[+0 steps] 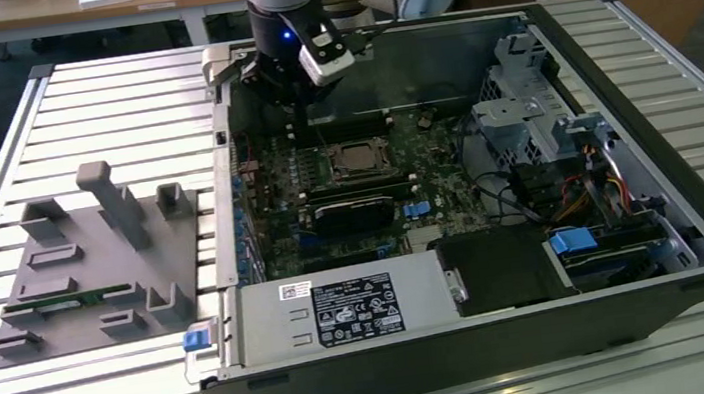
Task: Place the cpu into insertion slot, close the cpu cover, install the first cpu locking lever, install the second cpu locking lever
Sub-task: 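Install the first cpu locking lever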
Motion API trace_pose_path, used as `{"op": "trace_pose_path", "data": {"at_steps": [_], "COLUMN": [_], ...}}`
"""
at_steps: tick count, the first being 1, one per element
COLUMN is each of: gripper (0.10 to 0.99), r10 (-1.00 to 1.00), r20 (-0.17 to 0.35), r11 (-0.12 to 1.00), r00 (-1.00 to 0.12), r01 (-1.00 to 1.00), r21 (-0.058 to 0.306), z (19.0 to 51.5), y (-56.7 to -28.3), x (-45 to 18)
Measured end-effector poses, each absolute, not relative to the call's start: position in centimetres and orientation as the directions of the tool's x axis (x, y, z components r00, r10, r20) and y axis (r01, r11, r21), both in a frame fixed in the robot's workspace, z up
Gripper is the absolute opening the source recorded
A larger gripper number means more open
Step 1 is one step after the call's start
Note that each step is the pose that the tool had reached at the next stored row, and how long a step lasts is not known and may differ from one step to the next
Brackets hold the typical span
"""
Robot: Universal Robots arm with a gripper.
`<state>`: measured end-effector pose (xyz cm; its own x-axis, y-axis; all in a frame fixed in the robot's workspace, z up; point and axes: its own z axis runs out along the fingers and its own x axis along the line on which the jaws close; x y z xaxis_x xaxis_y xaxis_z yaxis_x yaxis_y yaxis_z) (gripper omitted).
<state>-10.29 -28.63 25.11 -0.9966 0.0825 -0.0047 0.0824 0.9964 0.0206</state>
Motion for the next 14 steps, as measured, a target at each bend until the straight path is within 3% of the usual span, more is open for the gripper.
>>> {"op": "trace_pose_path", "data": {"at_steps": [14], "gripper": [0.106], "r10": [0.083], "r20": [-0.004], "r11": [0.996], "r00": [-0.997], "r01": [0.082], "r21": [0.021], "z": [25.0], "y": [-28.6], "x": [-8.4]}}
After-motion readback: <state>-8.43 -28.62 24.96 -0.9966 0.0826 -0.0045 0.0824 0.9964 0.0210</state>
